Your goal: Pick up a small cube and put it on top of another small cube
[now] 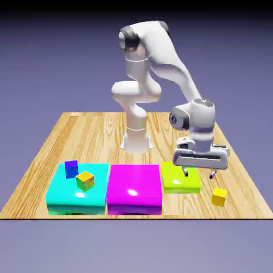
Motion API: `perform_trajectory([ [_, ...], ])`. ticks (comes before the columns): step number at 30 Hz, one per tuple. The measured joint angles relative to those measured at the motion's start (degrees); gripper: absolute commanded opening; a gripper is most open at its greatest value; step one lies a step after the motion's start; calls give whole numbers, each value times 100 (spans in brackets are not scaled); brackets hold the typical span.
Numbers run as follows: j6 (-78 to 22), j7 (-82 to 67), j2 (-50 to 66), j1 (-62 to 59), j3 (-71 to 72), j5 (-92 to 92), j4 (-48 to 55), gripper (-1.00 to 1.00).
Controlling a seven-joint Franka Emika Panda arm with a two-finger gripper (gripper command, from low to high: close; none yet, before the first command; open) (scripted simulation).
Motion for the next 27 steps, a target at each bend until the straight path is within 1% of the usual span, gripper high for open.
perform_trajectory([
  [7,-743,1716,1452,-93,865,-540,919,0],
  [9,-746,1725,1460,-94,869,-543,924,0],
  [12,-251,2000,2082,327,358,-988,1063,0],
  [13,-111,2077,2257,446,214,-1114,1102,-100],
  [15,-106,2076,2258,446,214,-1113,1102,-100],
  [19,-756,1701,1435,-126,836,-513,915,-100],
  [23,-1236,816,894,-734,257,-201,922,-100],
  [27,-1585,261,181,-1402,-574,547,723,-100],
])
